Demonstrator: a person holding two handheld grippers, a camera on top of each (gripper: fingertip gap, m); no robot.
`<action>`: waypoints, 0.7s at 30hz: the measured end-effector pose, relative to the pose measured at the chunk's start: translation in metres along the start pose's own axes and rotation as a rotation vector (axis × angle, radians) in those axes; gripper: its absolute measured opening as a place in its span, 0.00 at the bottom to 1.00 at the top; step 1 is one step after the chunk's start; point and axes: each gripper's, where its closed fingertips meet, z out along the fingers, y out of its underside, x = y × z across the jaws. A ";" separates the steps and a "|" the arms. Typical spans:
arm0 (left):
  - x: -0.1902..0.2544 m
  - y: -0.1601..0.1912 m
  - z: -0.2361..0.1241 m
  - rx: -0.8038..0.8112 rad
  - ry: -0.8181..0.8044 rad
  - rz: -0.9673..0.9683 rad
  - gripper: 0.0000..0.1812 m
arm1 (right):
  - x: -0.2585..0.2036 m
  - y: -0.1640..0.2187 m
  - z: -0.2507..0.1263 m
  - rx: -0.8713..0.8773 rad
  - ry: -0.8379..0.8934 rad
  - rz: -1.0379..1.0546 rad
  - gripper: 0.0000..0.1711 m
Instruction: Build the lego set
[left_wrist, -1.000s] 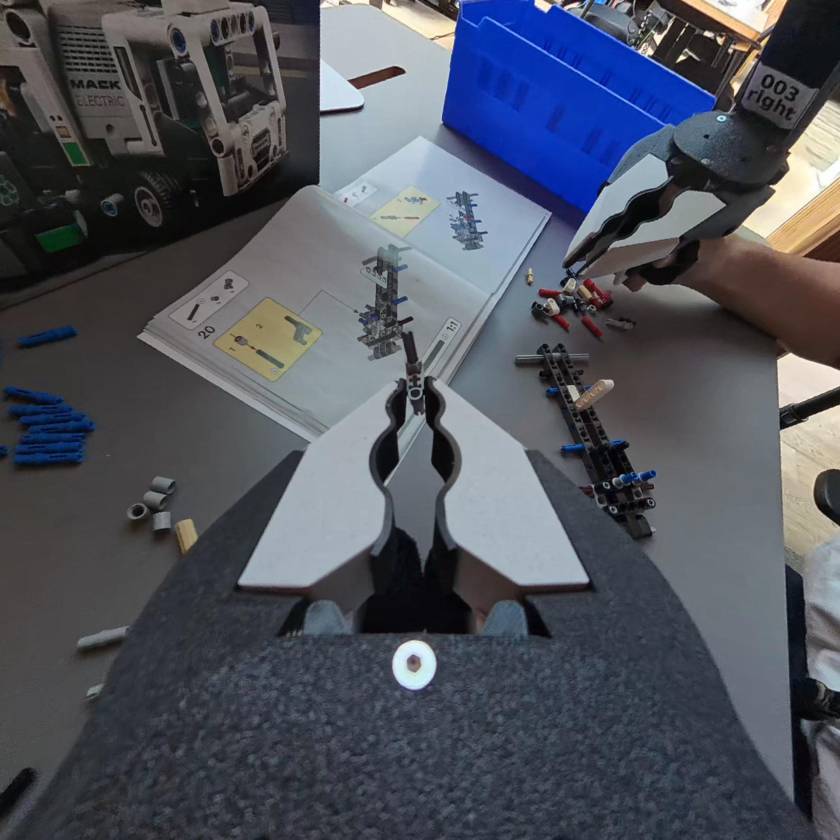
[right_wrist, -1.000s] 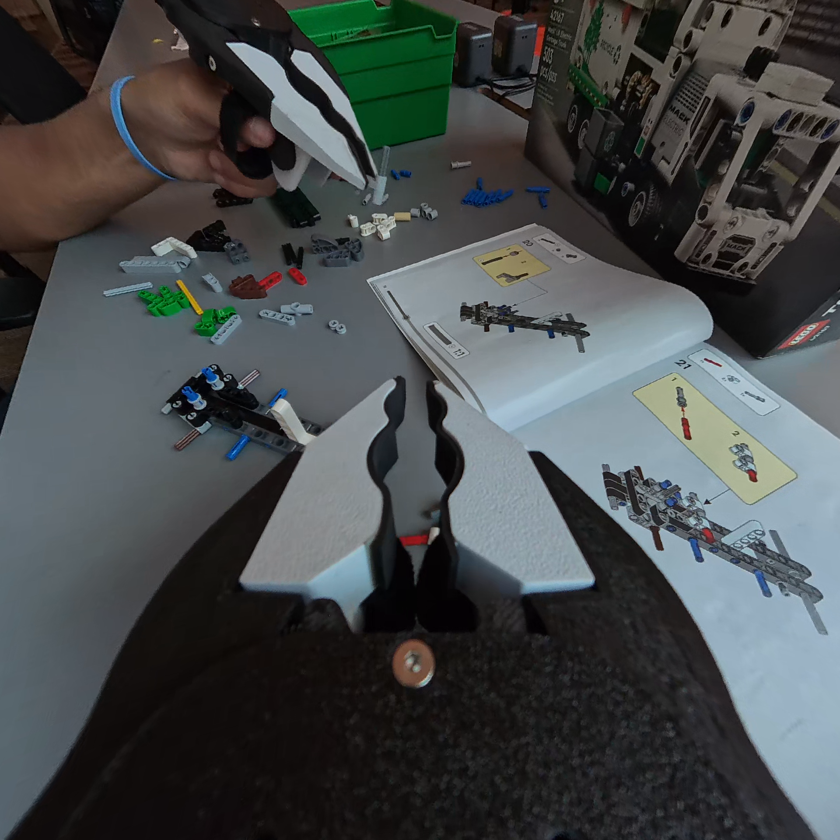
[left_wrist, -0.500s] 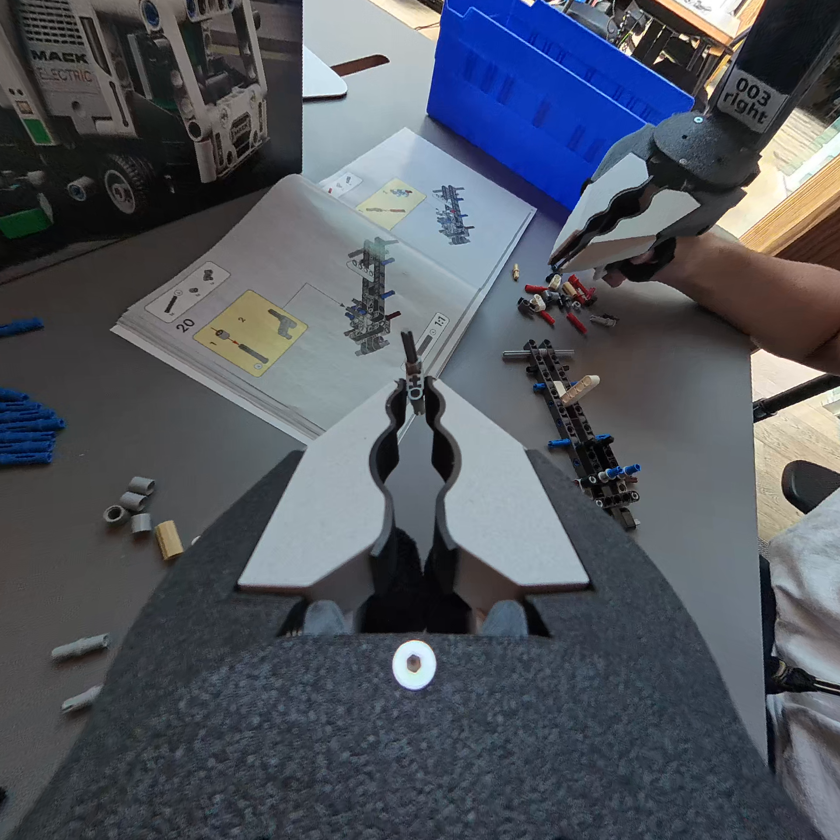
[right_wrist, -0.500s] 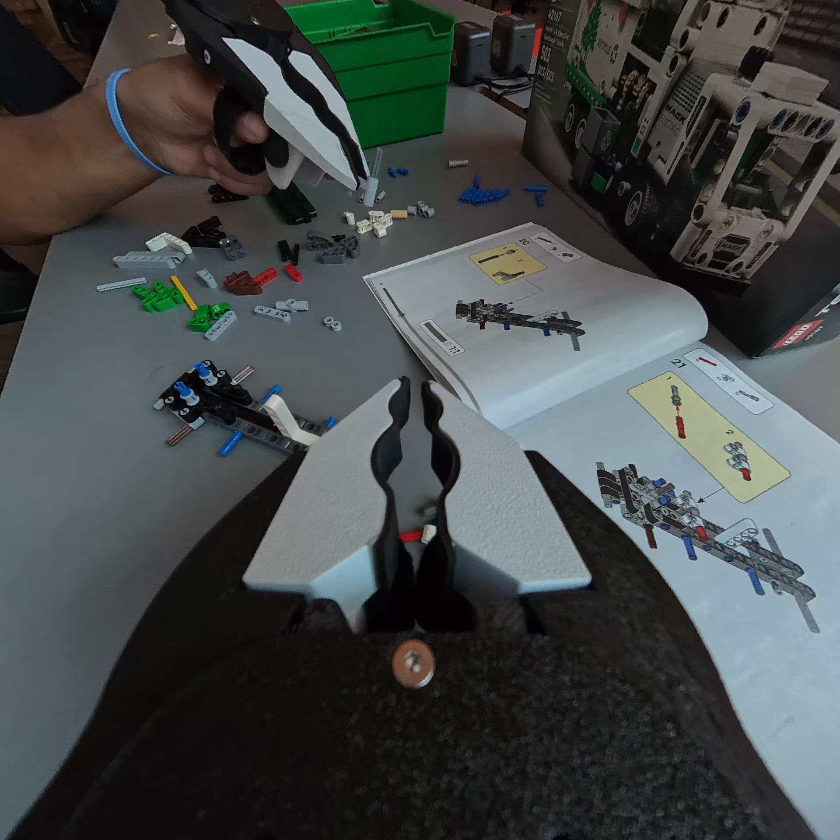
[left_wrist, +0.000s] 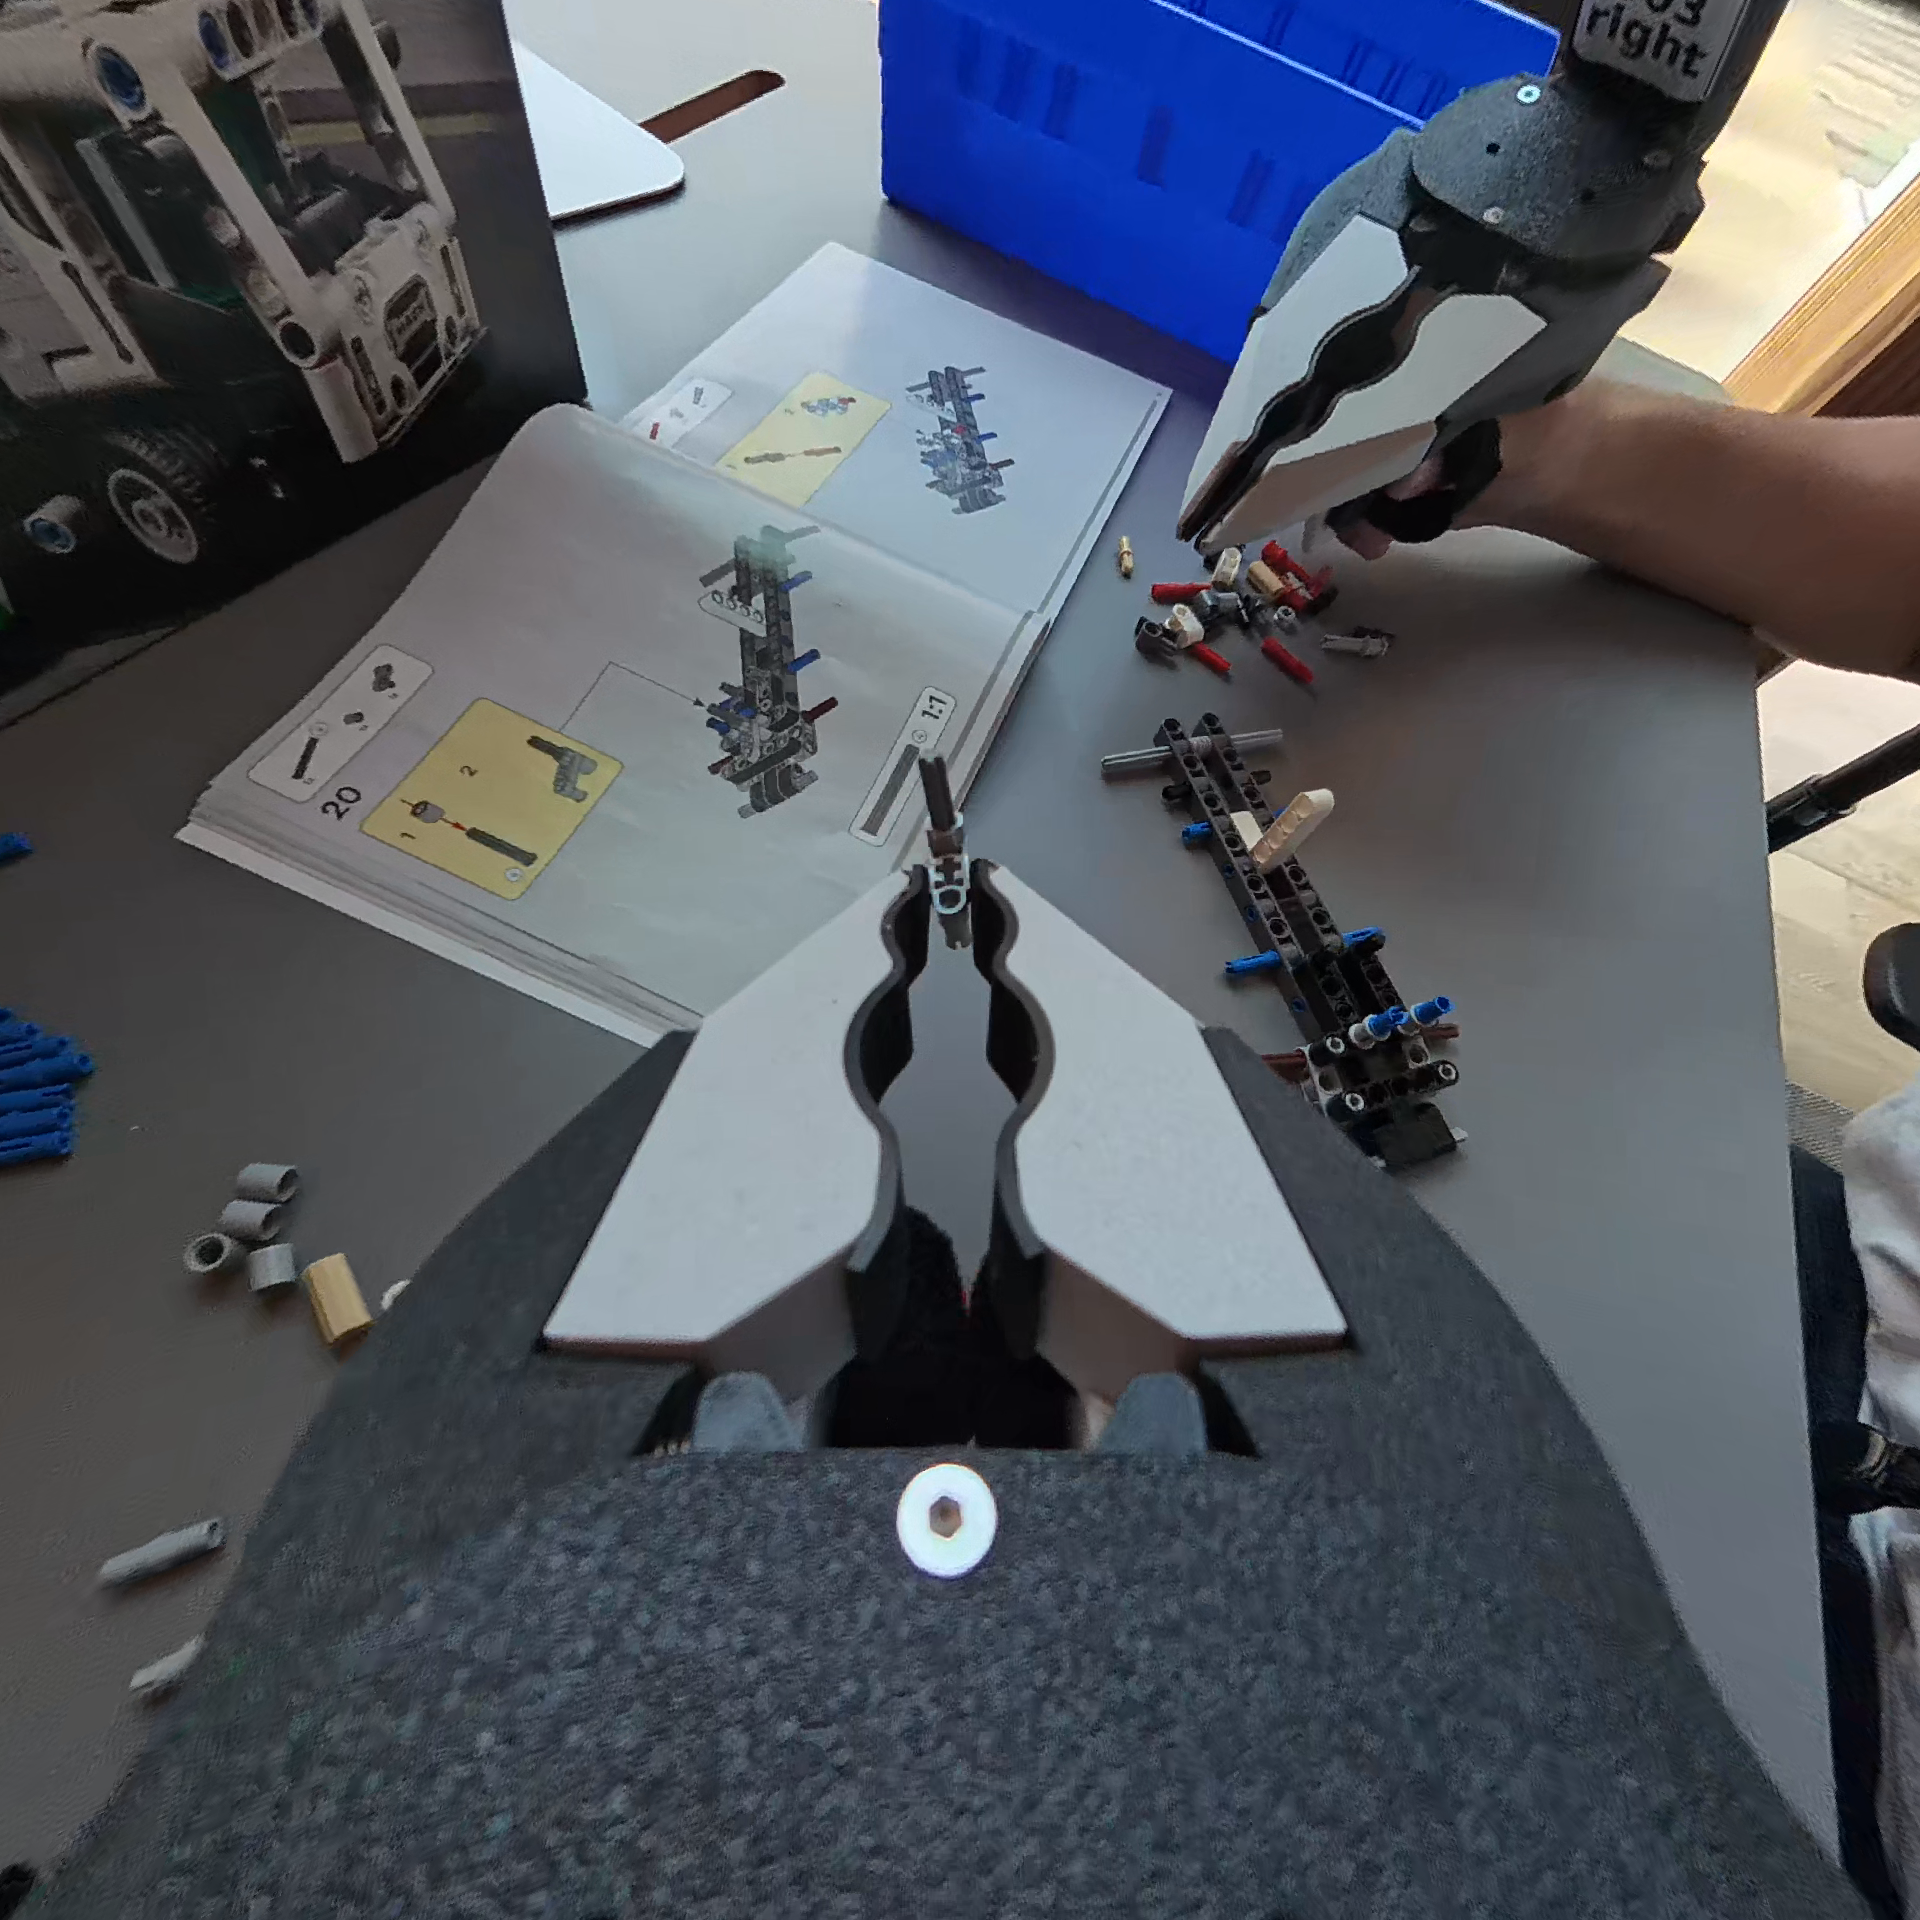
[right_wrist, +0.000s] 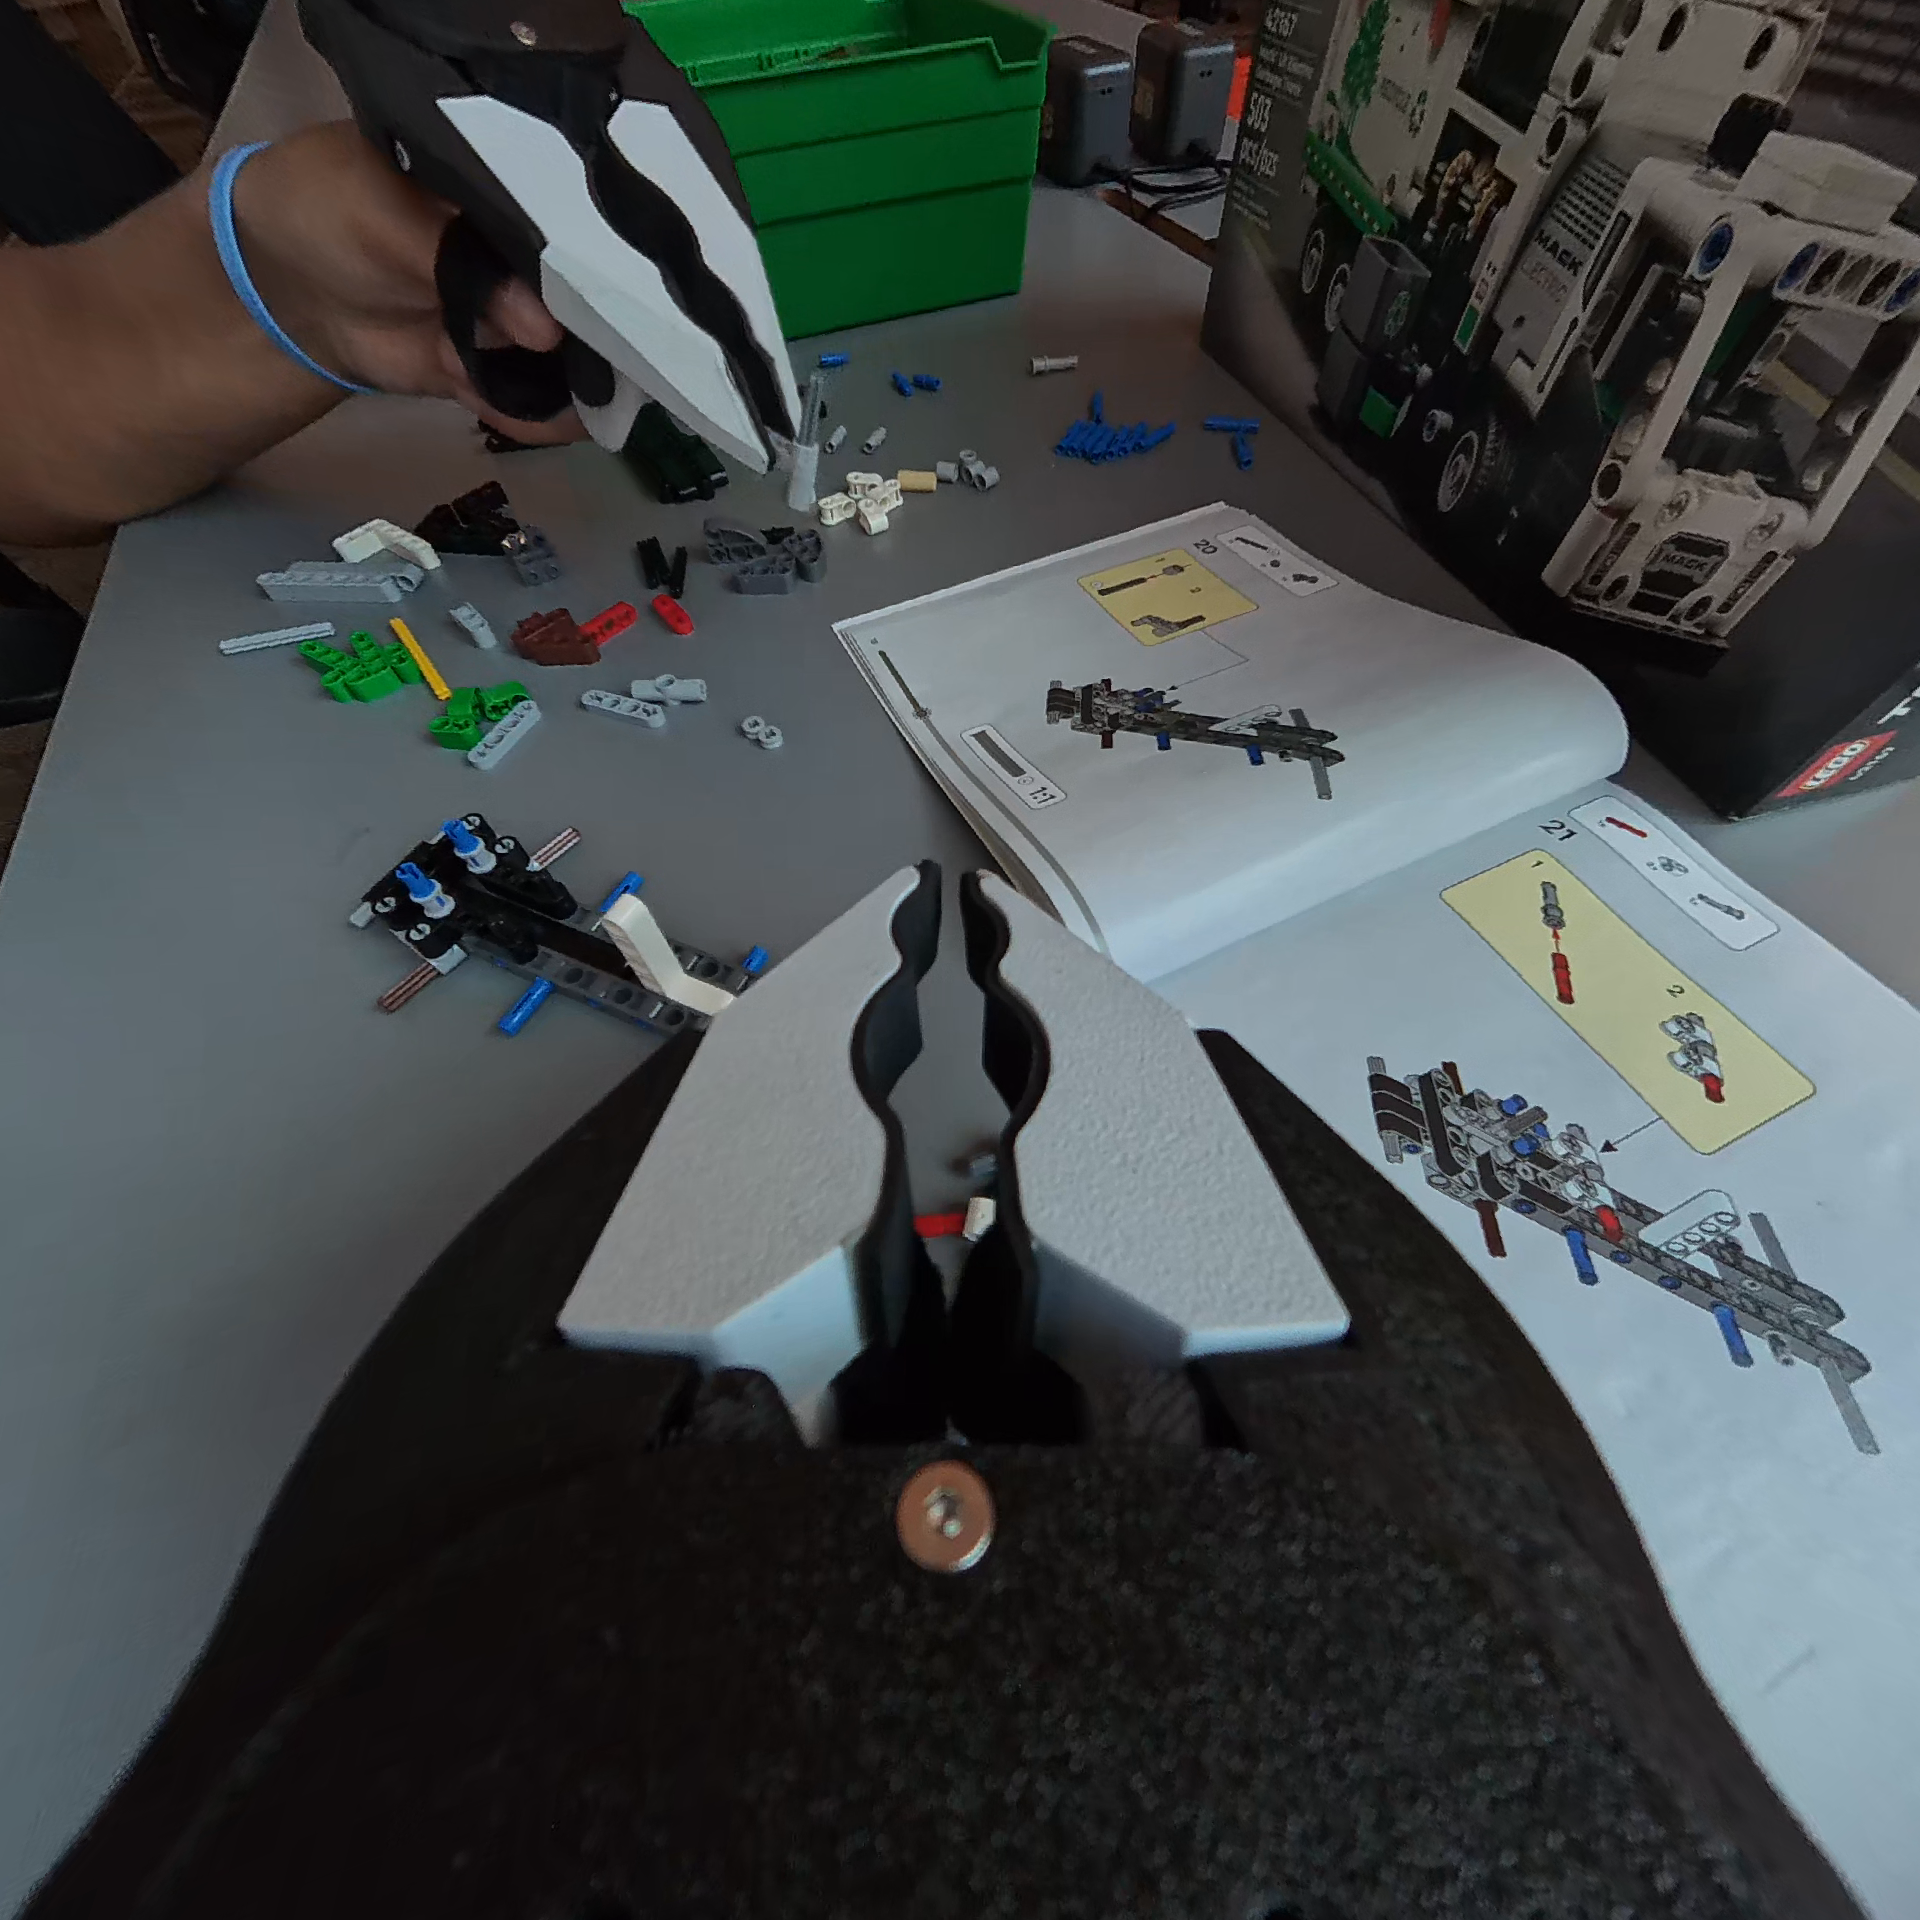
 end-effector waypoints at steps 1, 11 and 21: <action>0.001 0.001 0.001 -0.005 -0.009 0.021 0.03 | 0.000 0.000 0.000 -0.004 0.001 -0.001 0.00; 0.006 -0.003 0.000 0.003 -0.025 0.086 0.03 | 0.002 0.003 0.000 -0.009 0.004 -0.003 0.00; 0.005 0.000 0.002 -0.006 -0.025 0.085 0.03 | 0.000 0.002 0.000 -0.009 0.004 -0.015 0.00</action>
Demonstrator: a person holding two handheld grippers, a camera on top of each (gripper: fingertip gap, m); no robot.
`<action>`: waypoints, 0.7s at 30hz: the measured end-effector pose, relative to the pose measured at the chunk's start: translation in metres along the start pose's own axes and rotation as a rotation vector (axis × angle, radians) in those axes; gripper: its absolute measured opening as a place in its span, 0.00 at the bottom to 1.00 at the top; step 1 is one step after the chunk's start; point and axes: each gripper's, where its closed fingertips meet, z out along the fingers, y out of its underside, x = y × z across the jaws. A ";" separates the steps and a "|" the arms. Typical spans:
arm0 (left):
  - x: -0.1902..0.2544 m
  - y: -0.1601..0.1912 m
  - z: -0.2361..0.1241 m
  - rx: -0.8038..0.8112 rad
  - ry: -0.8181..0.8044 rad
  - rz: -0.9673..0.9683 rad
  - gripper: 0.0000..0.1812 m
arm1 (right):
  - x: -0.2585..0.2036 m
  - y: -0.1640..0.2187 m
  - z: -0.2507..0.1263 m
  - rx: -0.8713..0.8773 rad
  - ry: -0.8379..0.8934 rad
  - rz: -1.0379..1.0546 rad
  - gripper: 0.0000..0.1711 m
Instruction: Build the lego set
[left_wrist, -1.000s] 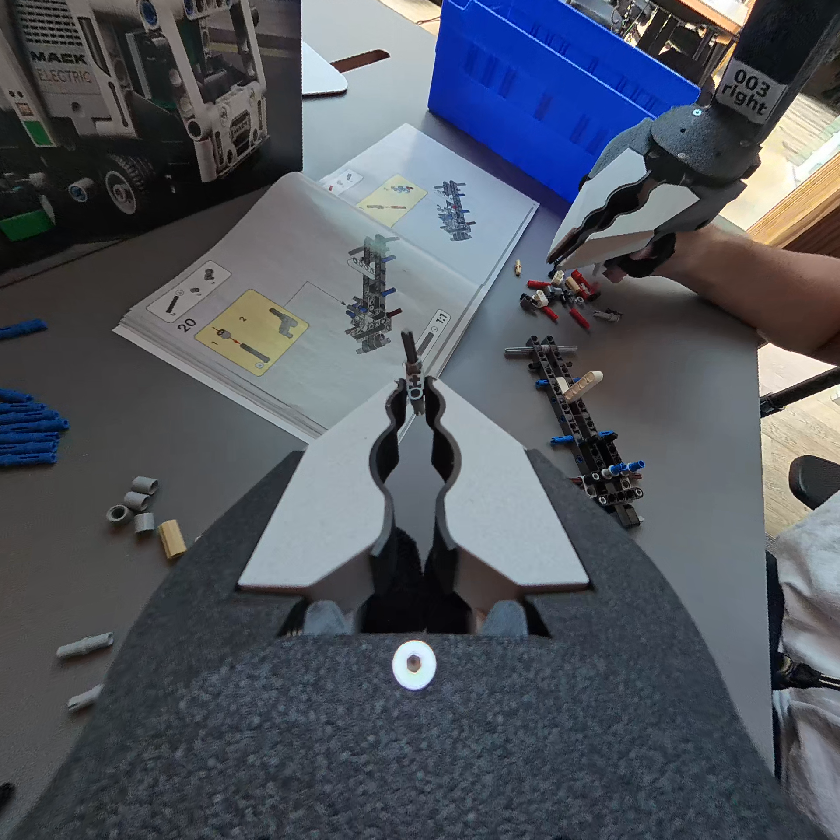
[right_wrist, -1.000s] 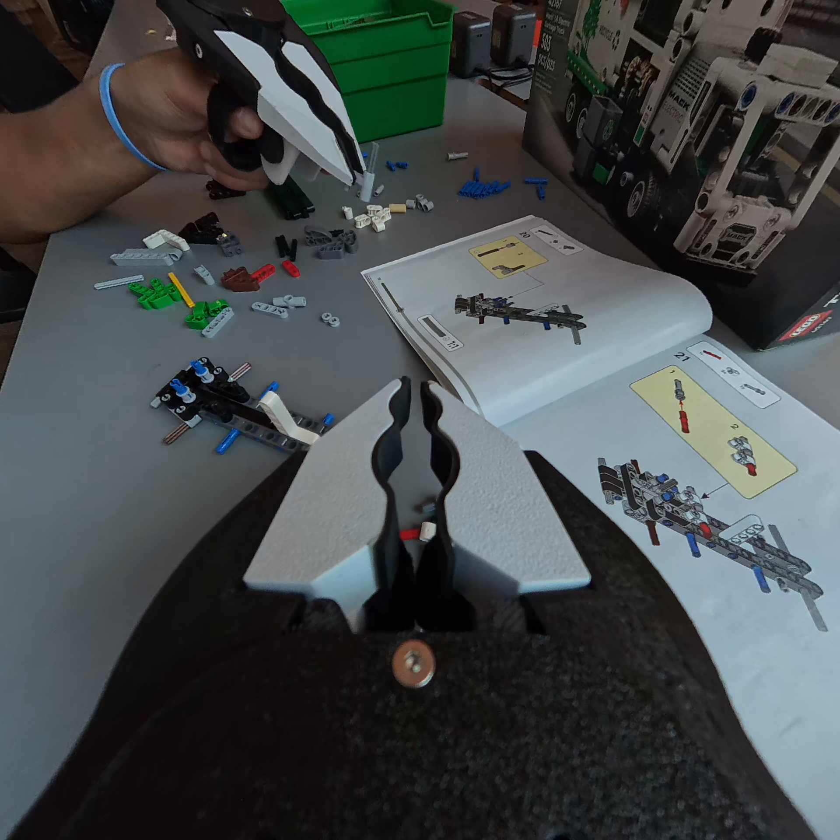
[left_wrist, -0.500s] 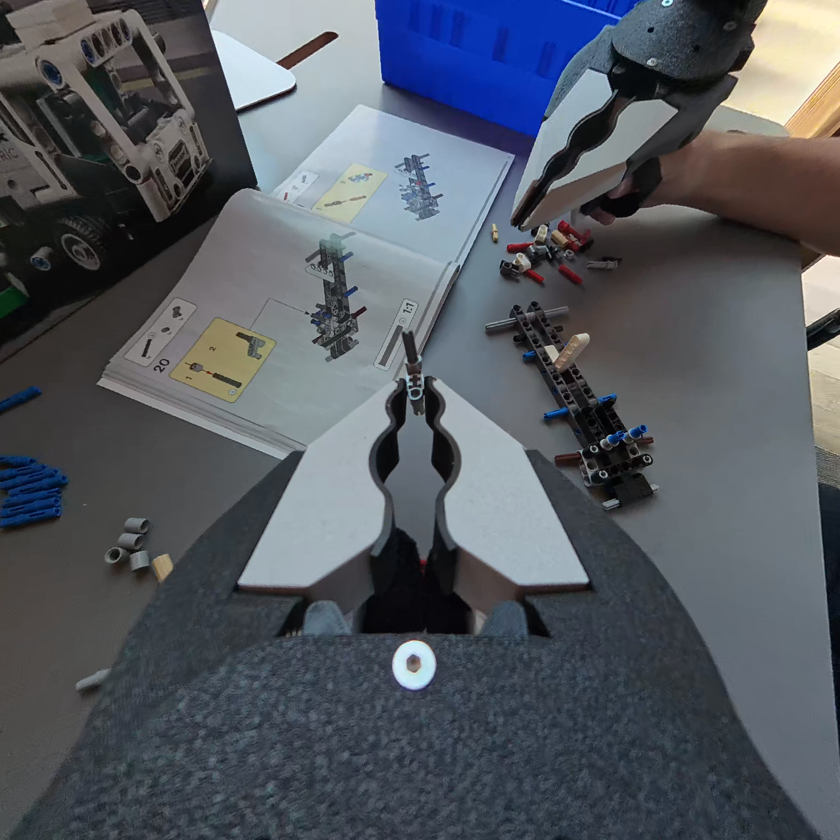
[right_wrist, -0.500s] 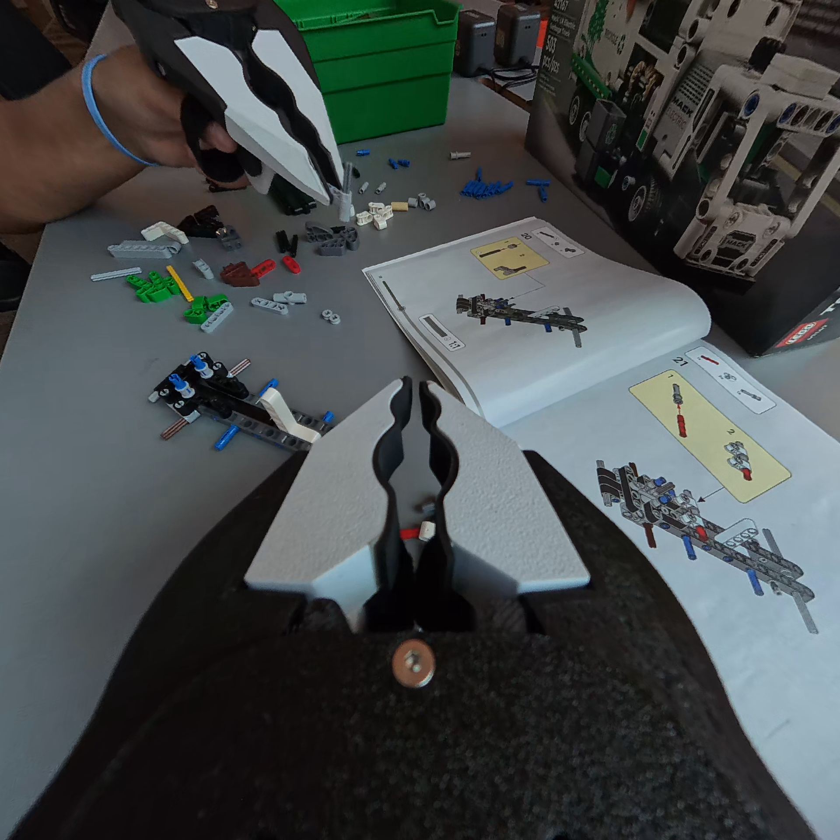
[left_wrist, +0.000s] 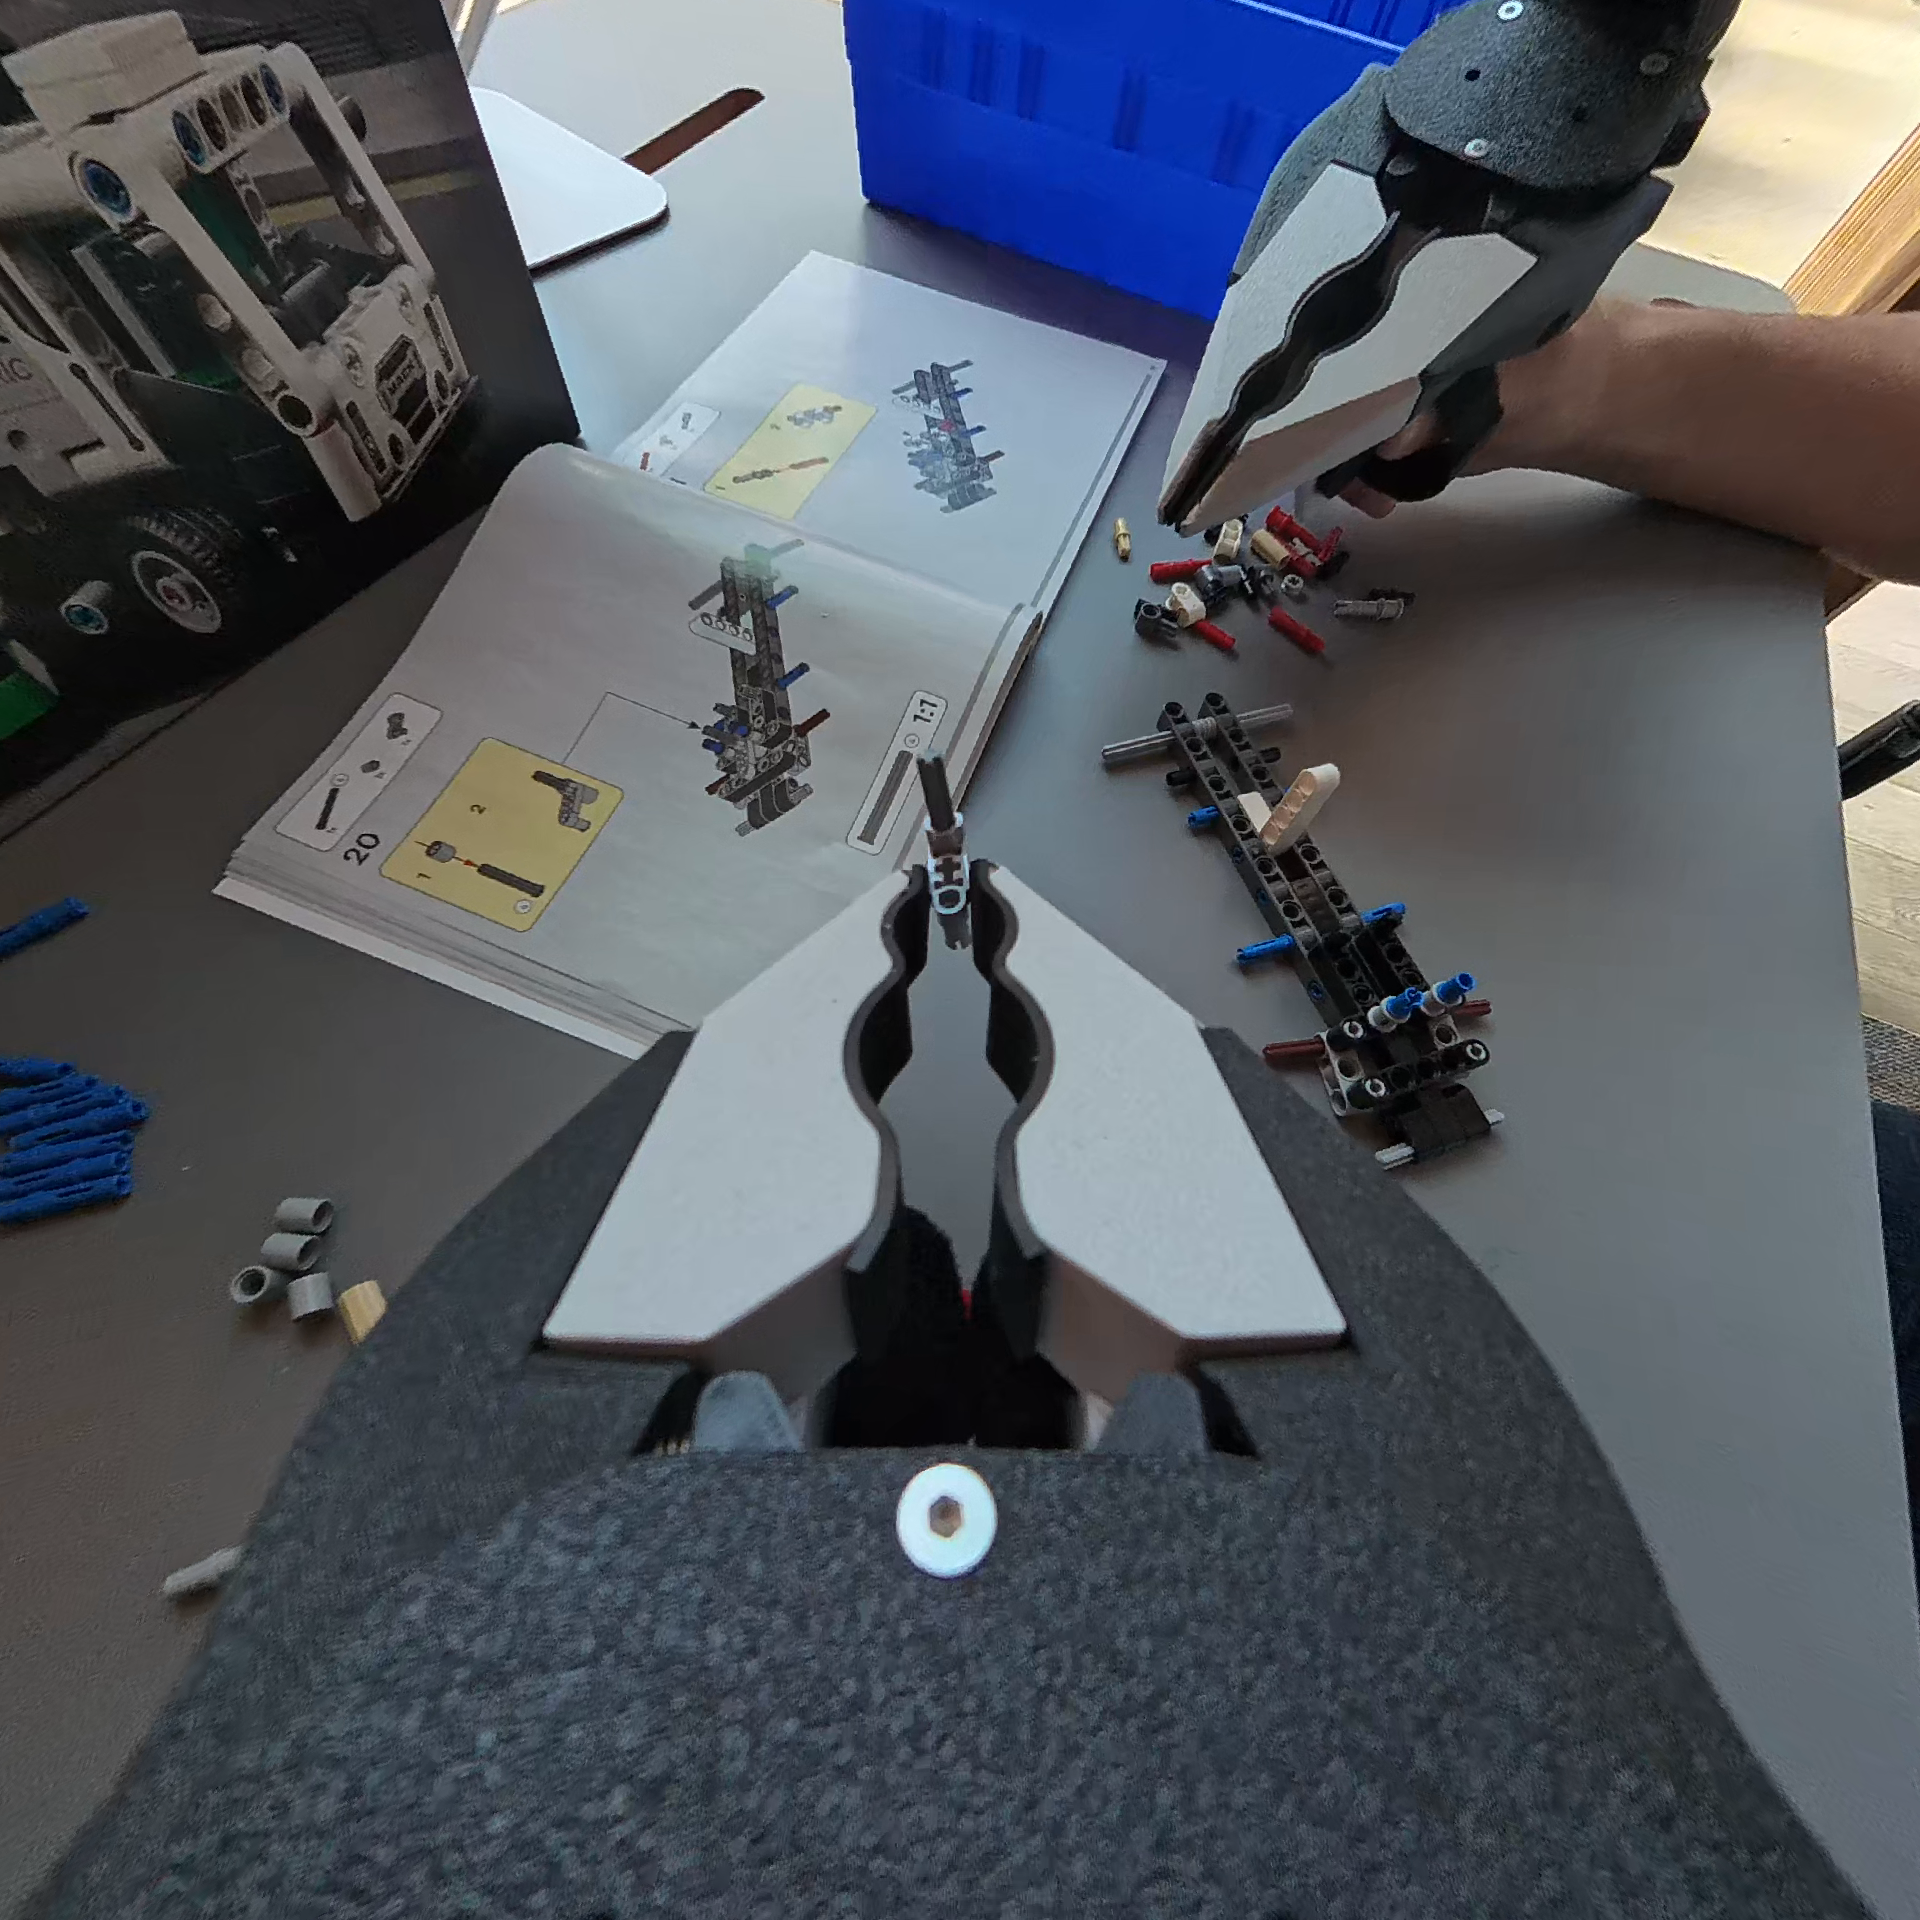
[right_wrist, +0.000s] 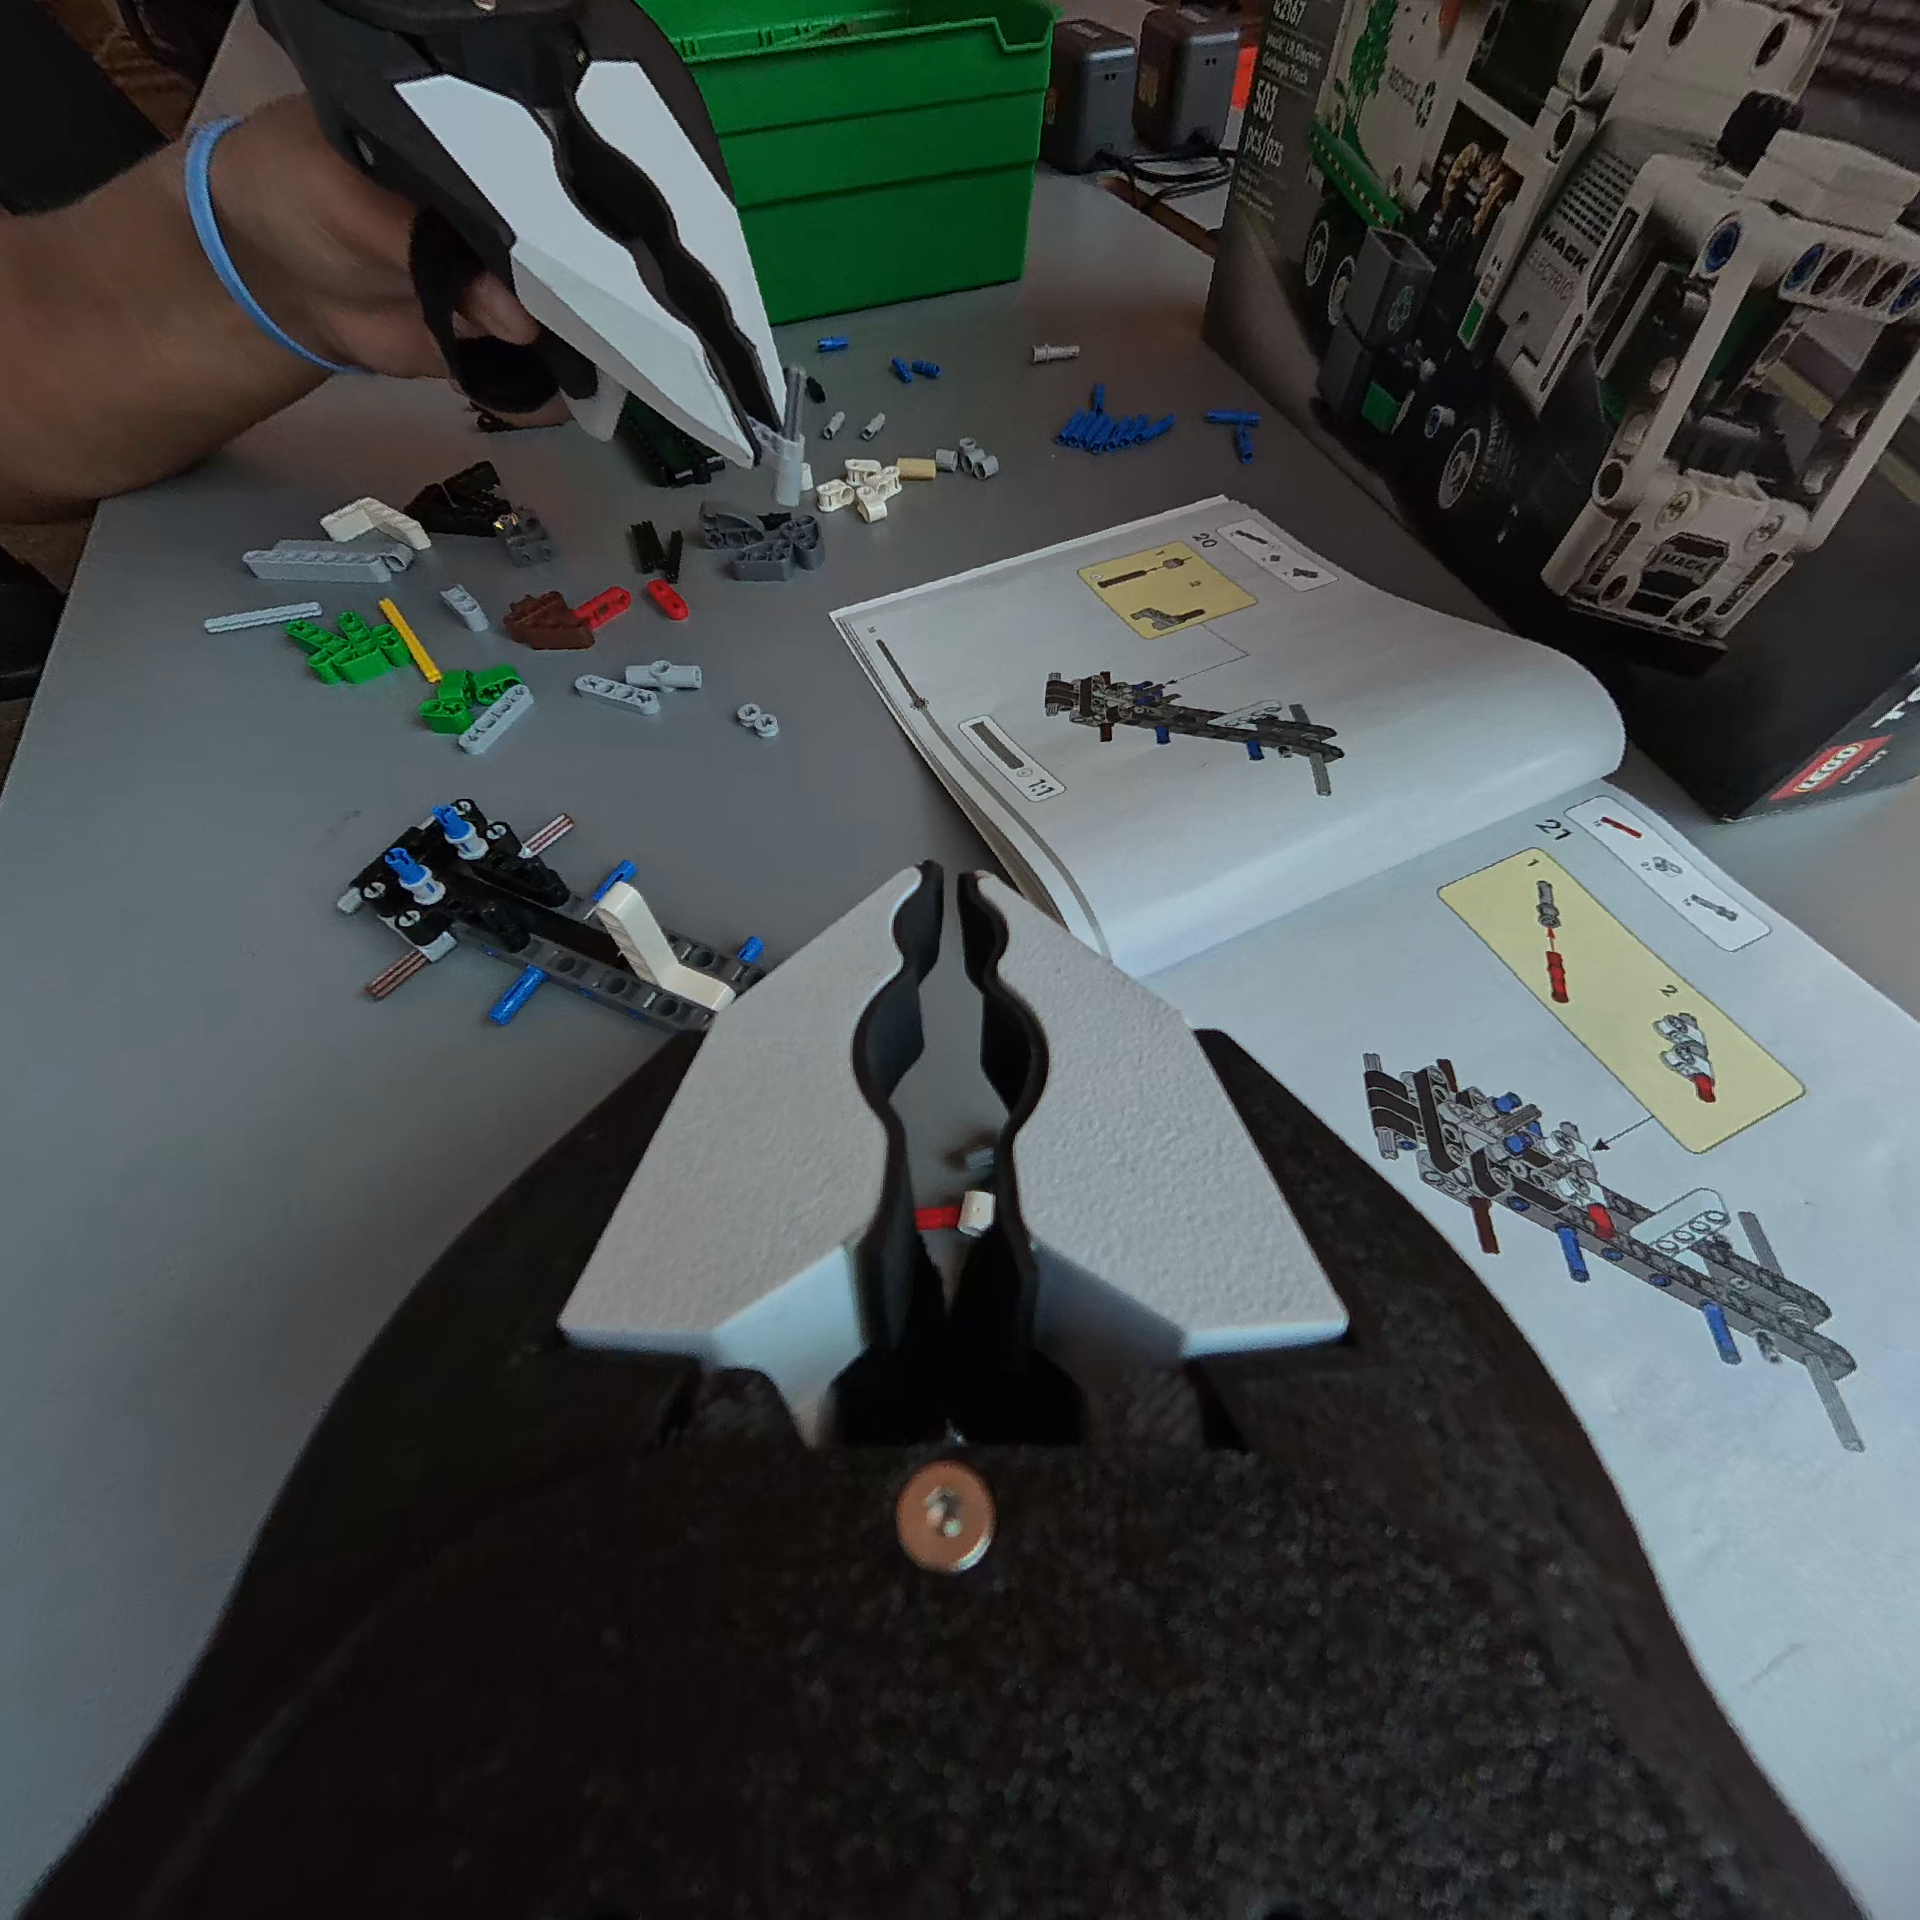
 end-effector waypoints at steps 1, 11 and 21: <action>0.000 0.000 0.000 0.000 -0.001 0.001 0.03 | 0.000 0.000 0.000 -0.003 -0.002 0.000 0.00; 0.002 0.000 0.000 -0.003 0.001 0.010 0.03 | -0.004 0.003 0.003 -0.016 -0.011 -0.011 0.00; 0.015 -0.007 -0.001 0.046 0.072 0.032 0.03 | -0.009 -0.001 0.003 0.006 -0.043 0.004 0.00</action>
